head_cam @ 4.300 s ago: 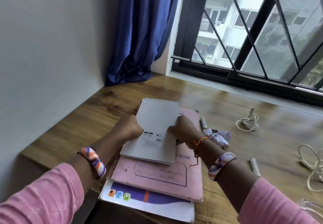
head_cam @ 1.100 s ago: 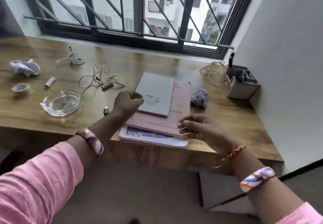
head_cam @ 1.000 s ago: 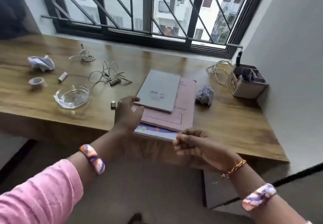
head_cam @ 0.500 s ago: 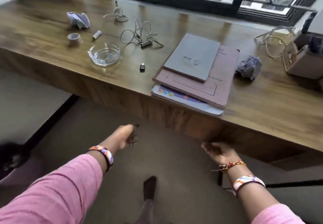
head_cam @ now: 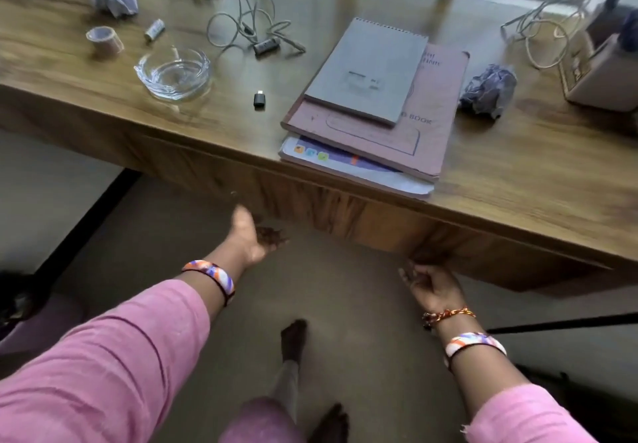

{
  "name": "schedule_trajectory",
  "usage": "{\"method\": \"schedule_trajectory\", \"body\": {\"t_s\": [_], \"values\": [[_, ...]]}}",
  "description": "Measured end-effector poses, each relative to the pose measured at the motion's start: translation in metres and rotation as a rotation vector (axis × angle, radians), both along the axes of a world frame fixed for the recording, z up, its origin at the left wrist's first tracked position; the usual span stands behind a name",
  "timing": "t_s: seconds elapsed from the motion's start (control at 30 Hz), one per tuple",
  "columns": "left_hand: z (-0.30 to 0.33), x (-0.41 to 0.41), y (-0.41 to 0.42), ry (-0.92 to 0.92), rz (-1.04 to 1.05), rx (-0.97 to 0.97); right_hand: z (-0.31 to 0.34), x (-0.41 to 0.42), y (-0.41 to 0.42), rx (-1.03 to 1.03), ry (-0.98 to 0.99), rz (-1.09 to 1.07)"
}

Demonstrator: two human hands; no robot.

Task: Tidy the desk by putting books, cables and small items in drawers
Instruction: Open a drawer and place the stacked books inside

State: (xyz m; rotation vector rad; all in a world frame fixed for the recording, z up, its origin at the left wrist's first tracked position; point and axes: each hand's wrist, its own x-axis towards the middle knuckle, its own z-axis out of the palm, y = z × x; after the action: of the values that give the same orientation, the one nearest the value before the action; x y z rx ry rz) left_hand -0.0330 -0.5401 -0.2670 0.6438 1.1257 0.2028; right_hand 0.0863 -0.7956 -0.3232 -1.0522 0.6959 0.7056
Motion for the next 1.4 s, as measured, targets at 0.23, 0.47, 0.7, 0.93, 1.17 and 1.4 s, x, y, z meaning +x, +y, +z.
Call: {"method": "schedule_trajectory", "body": {"t_s": [0.23,0.47,0.7,0.93,1.17,1.4], "values": [[-0.009,-0.031,-0.038,-0.036,0.329,-0.157,0.006,-0.068,-0.036,0.005,0.075,0.042],[0.025,-0.078,-0.062,0.533,0.291,0.648,0.05,-0.127,-0.029,-0.064,0.005,0.495],[0.045,-0.103,-0.091,0.189,-0.739,1.924,0.142,-0.164,0.001,-0.376,-1.286,1.143],[0.077,-0.099,-0.11,0.451,-1.106,1.883,0.153,-0.12,-0.016,-1.092,-1.384,1.424],[0.1,-0.146,-0.129,0.522,-1.194,1.734,0.15,-0.163,-0.042,-1.039,-1.237,1.599],[0.11,-0.212,-0.155,0.578,-1.27,1.576,0.125,-0.222,-0.072,-0.746,-1.237,1.628]]}}
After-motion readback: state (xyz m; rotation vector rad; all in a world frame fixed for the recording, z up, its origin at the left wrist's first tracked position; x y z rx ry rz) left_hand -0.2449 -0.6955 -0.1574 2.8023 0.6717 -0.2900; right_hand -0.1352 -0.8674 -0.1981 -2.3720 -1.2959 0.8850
